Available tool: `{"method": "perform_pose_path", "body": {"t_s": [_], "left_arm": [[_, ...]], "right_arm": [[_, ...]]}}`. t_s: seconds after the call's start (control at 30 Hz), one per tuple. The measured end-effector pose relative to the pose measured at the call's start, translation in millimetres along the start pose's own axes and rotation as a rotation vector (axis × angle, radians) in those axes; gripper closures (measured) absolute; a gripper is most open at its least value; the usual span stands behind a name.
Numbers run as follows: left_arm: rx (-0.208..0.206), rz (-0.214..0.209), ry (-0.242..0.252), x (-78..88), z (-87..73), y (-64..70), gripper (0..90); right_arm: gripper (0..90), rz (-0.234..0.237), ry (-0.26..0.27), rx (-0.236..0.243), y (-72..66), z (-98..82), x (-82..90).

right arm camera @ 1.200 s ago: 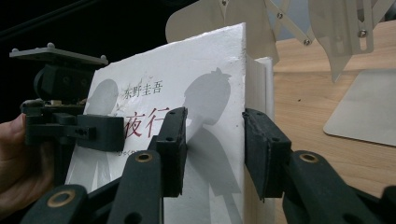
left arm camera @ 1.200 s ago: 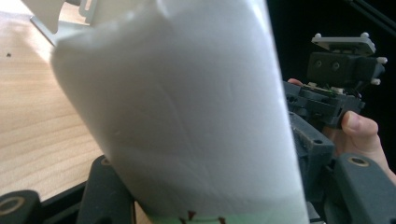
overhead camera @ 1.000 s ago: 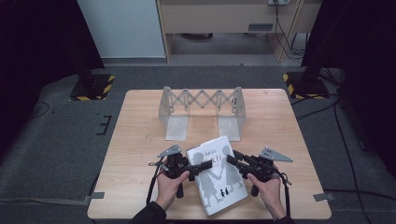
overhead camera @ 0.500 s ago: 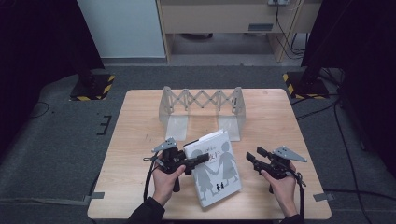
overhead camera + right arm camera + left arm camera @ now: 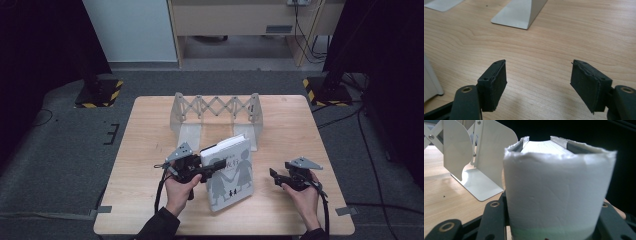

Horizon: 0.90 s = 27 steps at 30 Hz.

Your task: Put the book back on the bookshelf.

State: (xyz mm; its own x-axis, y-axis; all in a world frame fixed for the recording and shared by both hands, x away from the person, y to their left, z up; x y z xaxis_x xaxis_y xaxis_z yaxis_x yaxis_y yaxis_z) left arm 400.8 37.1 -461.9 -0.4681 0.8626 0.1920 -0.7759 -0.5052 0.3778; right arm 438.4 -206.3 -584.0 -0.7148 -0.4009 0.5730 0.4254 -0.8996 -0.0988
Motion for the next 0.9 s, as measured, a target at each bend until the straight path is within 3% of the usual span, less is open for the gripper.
{"method": "perform_pose_path", "body": {"t_s": [0.33, 0.57, 0.9], "left_arm": [[-0.004, -0.002, 0.034, 9.0, -8.9, -2.3, 49.1], [-0.034, -0.004, 0.055, 9.6, -11.4, 4.3, 48.7], [-0.043, -0.021, 0.071, 10.4, -13.2, 12.7, 47.9]], "right_arm": [[27.1, -0.044, -0.079, 0.023, 6.3, -13.1, -6.1], [25.9, -0.056, -0.099, 0.022, 10.9, -16.4, -6.8], [20.6, -0.076, -0.12, 0.026, 13.5, -18.8, -7.1]]}}
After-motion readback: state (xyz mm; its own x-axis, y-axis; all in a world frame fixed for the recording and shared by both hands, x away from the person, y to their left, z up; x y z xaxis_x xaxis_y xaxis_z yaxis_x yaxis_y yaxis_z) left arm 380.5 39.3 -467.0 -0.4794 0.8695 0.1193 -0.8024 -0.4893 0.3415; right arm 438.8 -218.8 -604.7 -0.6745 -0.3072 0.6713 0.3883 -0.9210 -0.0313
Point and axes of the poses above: each handheld gripper's, and its own axes: x roughly backward along the jaws, z roughly out of its top, y roughly to its right, the point moved 10 cm from there along -x, roughly forward along the jaws, and after that the axes turned 1 degree about z, right-handed, at the moved point
